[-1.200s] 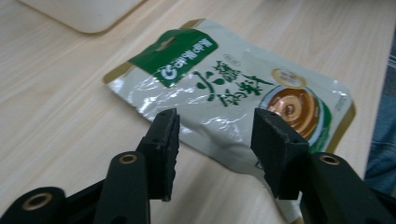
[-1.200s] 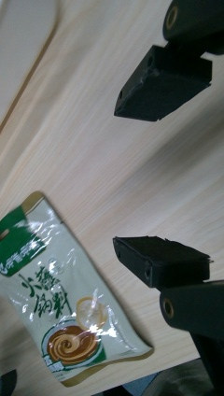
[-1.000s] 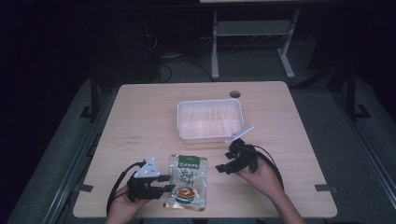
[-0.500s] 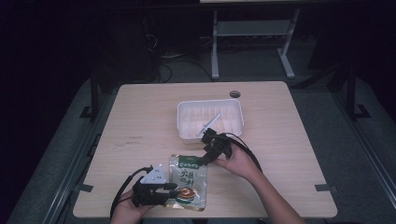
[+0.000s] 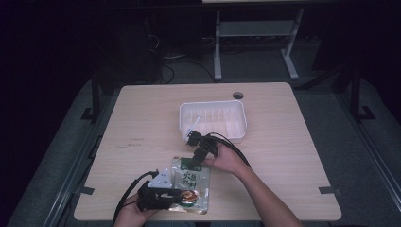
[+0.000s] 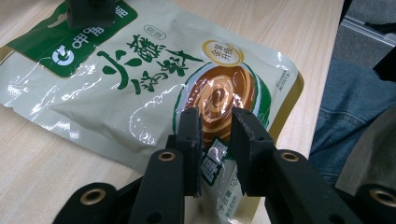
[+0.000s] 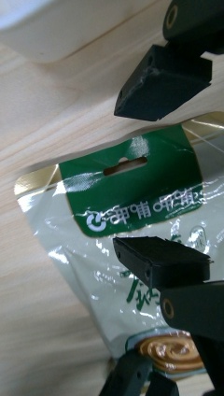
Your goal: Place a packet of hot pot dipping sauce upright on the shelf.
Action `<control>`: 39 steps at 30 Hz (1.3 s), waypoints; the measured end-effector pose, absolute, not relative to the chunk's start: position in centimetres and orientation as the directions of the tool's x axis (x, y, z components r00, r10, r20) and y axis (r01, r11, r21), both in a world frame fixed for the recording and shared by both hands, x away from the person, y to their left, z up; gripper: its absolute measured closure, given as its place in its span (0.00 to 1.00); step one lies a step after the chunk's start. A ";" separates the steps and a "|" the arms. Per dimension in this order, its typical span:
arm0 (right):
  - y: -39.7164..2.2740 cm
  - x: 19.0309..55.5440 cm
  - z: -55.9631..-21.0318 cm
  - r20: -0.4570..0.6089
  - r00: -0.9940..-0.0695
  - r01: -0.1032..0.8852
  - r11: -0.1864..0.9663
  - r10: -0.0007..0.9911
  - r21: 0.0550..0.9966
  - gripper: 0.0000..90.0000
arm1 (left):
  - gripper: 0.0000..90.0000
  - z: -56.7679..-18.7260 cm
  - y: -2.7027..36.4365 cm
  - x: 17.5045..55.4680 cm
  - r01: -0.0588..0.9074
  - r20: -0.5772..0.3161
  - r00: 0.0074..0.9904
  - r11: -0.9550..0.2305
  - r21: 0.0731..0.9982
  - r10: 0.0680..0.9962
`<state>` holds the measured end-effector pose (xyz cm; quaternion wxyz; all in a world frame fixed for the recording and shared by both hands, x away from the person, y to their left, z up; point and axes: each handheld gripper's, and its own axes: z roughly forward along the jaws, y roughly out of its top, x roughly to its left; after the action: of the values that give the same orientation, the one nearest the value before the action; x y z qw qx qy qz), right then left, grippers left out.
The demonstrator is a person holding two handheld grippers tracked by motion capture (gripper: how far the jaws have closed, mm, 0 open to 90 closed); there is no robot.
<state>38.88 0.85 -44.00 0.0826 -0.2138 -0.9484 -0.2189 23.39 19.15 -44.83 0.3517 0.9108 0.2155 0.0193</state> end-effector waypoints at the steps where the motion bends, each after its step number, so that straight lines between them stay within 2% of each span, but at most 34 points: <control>1: 0.9 39.0 -44.2 0.254 -0.894 0.443 0.814 0.370 0.375 0.34 | 0.82 -44.9 19.2 23.4 0.380 -0.119 0.906 -0.660 0.648 0.406; 12: 0.8 39.5 -44.7 0.326 -0.881 0.454 0.805 0.342 0.383 0.43 | 0.87 -45.1 19.2 23.8 0.403 -0.142 0.898 -0.651 0.643 0.416; 21: 0.5 39.9 -44.8 0.353 -0.873 0.464 0.799 0.337 0.383 0.50 | 0.88 -45.2 19.1 23.8 0.410 -0.145 0.895 -0.652 0.638 0.421; 39: 0.0 39.4 -42.6 0.352 -0.898 0.407 0.802 0.264 0.437 0.57 | 0.88 -45.3 19.0 23.9 0.420 -0.148 0.890 -0.650 0.634 0.431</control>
<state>39.37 -0.04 -42.59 0.1384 -0.1787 -0.9390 -0.2590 23.94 19.01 -45.31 0.3468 0.9082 0.2341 0.0080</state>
